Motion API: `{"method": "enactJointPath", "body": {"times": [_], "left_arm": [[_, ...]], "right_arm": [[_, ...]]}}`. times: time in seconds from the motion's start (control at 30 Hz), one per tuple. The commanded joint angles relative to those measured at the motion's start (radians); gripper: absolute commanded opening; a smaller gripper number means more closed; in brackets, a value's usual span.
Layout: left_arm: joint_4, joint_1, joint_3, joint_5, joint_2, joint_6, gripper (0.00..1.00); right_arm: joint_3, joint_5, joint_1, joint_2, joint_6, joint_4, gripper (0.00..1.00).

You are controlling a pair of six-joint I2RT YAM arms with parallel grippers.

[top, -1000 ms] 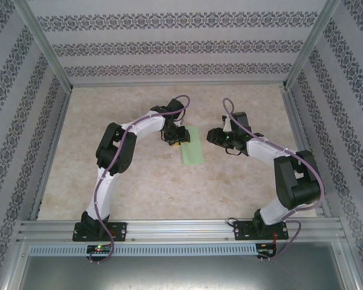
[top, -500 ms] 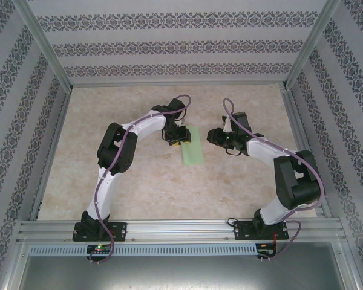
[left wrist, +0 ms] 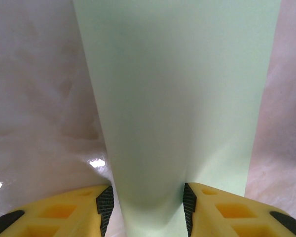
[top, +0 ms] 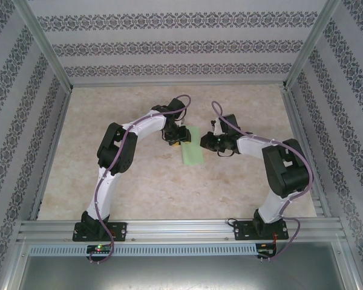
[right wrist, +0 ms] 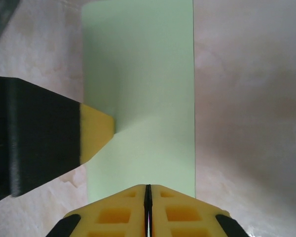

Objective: Fold a paper plane with a square sheet of paper (fold left side to right side)
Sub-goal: Hold the square sheet of paper at the center of the table.

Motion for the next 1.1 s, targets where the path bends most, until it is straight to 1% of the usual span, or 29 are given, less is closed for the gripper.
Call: {"method": "enactJointPath", "body": {"times": [0.0,0.3,0.57,0.67,0.8,0.87,0.9,1.0,1.07], "left_arm": [[0.06,-0.058,-0.028,-0.006,0.122,0.024,0.47],[0.06,-0.058,-0.028,-0.006,0.122,0.025,0.47],[0.062,-0.058,-0.029,-0.011,0.114,0.026,0.47],[0.065,-0.057,-0.03,-0.012,0.092,0.03,0.49],[0.07,-0.041,-0.048,-0.029,0.018,0.046,0.54],[0.084,-0.026,-0.076,-0.049,-0.043,0.05,0.59],[0.099,-0.018,-0.098,-0.056,-0.075,0.052,0.63],[0.154,0.003,-0.165,-0.056,-0.177,0.059,0.65],[0.187,0.006,-0.203,-0.053,-0.229,0.064,0.65]], "right_arm": [[0.04,-0.027,0.013,0.042,0.004,0.009,0.11],[0.062,-0.011,0.024,0.106,-0.01,-0.011,0.11],[0.083,0.023,0.026,0.145,-0.05,-0.105,0.11],[0.092,0.041,0.025,0.161,-0.067,-0.148,0.11],[0.1,0.052,0.024,0.176,-0.079,-0.182,0.11],[0.104,0.063,0.025,0.182,-0.09,-0.201,0.11],[0.107,0.066,0.025,0.185,-0.093,-0.209,0.11],[0.109,0.071,0.024,0.19,-0.099,-0.22,0.12],[0.111,0.069,0.025,0.193,-0.099,-0.223,0.11]]}}
